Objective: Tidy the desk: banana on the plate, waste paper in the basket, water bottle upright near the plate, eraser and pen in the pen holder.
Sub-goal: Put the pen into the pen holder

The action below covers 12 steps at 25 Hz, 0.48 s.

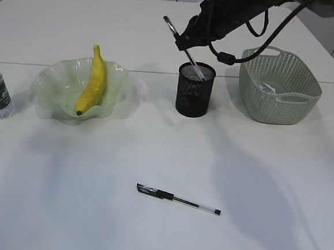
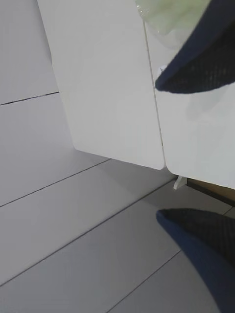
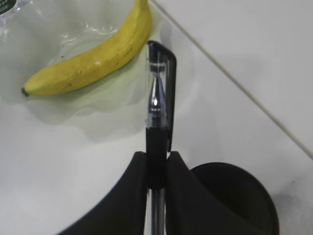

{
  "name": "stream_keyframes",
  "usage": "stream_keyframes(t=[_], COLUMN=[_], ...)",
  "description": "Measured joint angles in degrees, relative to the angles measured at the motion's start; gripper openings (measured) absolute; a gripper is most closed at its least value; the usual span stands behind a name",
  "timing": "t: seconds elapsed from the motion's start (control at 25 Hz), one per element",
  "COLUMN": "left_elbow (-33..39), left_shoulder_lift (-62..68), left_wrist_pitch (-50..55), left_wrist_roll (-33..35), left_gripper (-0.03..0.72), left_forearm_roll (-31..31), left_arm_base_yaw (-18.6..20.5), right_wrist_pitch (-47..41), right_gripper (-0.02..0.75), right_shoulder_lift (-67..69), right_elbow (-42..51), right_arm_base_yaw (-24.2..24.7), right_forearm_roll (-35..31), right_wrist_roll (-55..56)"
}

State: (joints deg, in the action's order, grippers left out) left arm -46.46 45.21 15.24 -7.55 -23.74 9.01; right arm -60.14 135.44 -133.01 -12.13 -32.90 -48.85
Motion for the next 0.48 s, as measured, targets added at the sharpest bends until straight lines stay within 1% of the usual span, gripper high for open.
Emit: stream_keyframes(t=[0.16,0.48], left_elbow=[0.0,0.0], left_shoulder_lift=[0.0,0.0], left_wrist_pitch=[0.0,0.0], left_wrist_roll=[0.0,0.0], left_gripper=[0.521,0.521], left_forearm_roll=[0.0,0.0], left_arm_base_yaw=[0.0,0.0], right_wrist_pitch=[5.8,15.5], right_gripper=[0.062,0.062], right_shoulder_lift=[0.0,0.0], right_elbow=[0.0,0.0], right_arm_base_yaw=[0.0,0.0], right_forearm_roll=[-0.4,-4.0], right_wrist_roll=[0.0,-1.4])
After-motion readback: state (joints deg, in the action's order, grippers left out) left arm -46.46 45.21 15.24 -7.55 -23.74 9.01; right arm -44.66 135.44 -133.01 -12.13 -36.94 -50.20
